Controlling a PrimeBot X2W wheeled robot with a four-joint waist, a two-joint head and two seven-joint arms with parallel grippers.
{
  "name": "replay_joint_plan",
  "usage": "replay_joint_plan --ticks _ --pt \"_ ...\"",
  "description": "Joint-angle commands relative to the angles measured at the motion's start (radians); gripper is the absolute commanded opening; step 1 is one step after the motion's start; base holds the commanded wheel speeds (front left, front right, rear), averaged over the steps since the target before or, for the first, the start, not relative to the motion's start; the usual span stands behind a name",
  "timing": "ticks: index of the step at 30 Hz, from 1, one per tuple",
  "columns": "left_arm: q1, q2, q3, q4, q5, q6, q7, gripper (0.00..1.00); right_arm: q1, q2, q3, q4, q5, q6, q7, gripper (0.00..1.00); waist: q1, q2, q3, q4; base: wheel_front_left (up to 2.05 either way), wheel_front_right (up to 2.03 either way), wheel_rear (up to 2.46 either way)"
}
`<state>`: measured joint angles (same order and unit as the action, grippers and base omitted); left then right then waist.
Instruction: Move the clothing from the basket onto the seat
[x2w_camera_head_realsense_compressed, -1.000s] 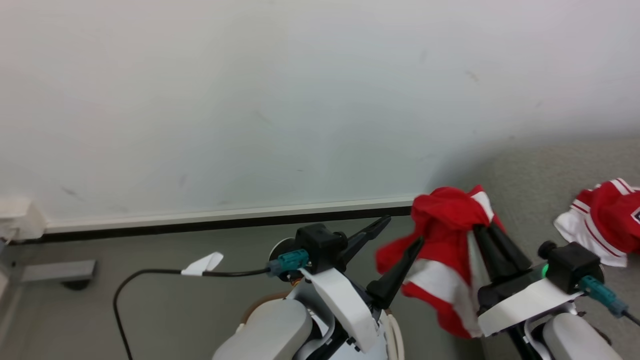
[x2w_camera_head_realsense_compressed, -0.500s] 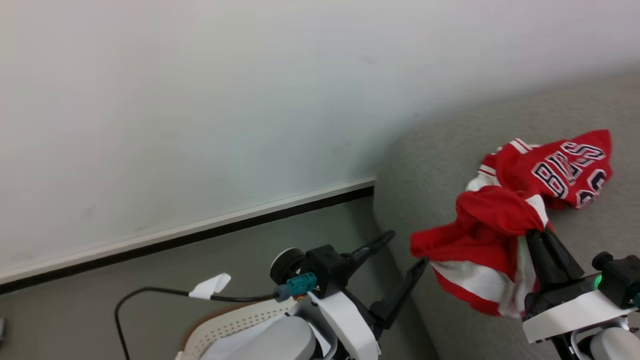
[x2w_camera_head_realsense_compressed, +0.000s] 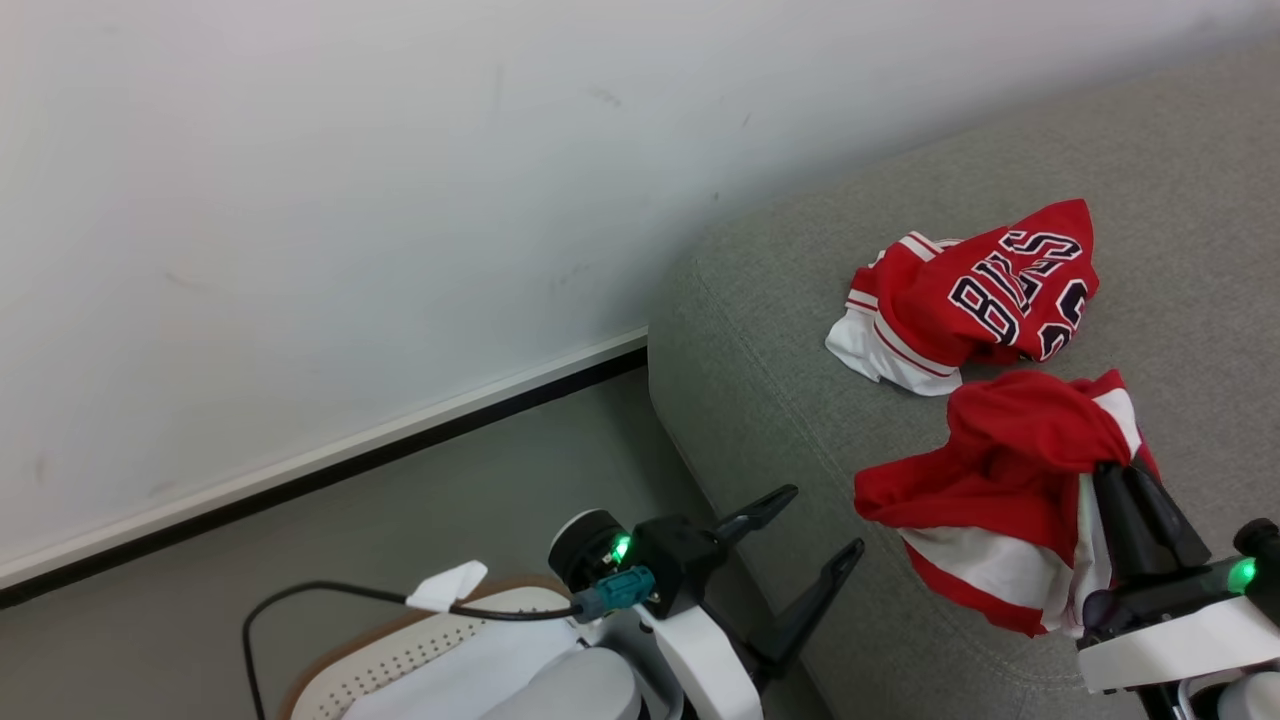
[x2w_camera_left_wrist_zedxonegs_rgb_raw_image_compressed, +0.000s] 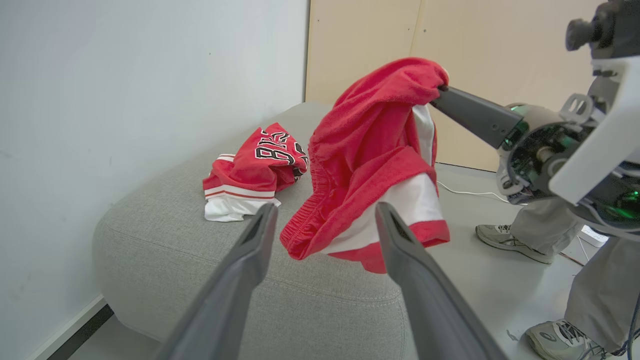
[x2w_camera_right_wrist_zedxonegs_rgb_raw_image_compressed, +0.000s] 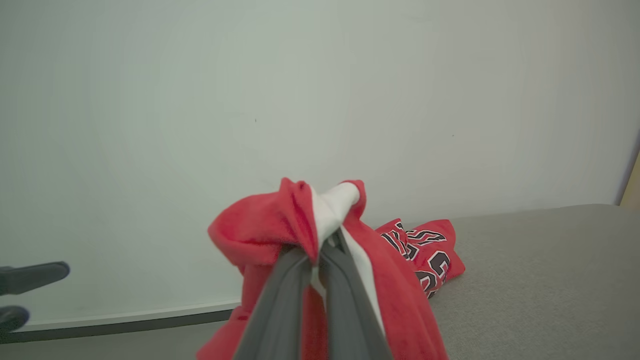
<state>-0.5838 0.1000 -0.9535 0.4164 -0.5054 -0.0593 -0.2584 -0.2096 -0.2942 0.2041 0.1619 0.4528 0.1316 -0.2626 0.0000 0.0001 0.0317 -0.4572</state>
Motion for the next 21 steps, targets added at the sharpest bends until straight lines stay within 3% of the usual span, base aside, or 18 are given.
replay_joint_plan --ticks 1,10,21 --pt "0.004 -0.003 -0.003 0.004 0.011 -0.001 -0.005 1.00 0.013 -0.008 -0.014 -0.009 -0.008 -0.002 -0.003 0.00 0.0000 -0.0001 0.009 0.003 0.00 0.00 0.00" --pt "-0.046 0.017 -0.010 0.000 0.031 -0.015 0.004 1.00 -0.052 -0.028 -0.136 -0.047 -0.010 -0.002 -0.003 0.00 0.0000 -0.0001 0.107 0.055 0.00 0.00 0.00" --pt "-0.142 0.119 0.001 -0.098 0.063 -0.014 0.072 1.00 -0.214 -0.058 -0.372 -0.002 0.019 -0.002 -0.002 0.00 0.0000 -0.0001 0.387 0.179 0.00 0.00 0.00"
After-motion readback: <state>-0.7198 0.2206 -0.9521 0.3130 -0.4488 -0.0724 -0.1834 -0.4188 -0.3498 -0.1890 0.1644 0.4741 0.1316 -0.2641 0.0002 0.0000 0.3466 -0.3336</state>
